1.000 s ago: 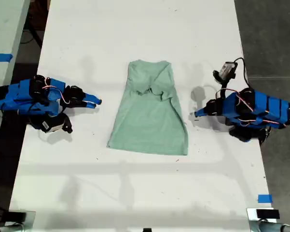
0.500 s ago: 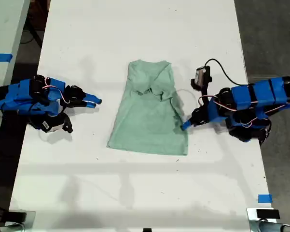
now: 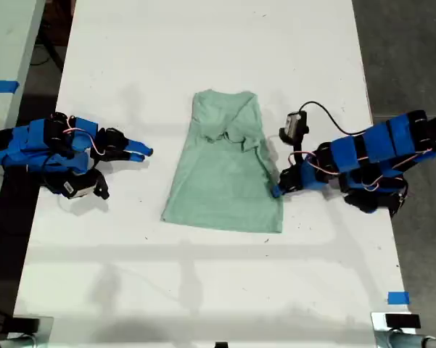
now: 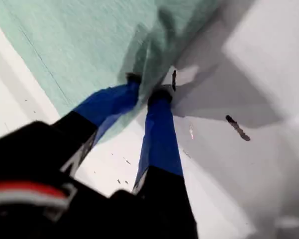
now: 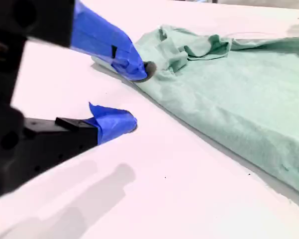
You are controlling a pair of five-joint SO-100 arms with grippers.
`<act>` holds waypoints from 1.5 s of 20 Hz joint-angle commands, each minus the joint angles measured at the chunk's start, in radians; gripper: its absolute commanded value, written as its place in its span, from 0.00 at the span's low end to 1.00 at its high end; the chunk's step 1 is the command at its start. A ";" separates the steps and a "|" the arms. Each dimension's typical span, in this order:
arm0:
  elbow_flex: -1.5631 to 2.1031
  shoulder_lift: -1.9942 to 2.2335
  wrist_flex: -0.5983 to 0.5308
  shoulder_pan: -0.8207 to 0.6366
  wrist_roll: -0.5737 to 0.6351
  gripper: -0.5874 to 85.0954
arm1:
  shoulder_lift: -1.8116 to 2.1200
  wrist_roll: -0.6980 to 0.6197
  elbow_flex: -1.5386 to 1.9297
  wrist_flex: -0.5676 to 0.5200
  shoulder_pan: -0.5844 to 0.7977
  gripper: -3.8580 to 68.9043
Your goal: Fold t shirt
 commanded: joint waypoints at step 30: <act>0.021 0.048 0.009 -0.008 0.005 0.15 | 0.141 -0.192 -0.529 0.310 -0.025 0.38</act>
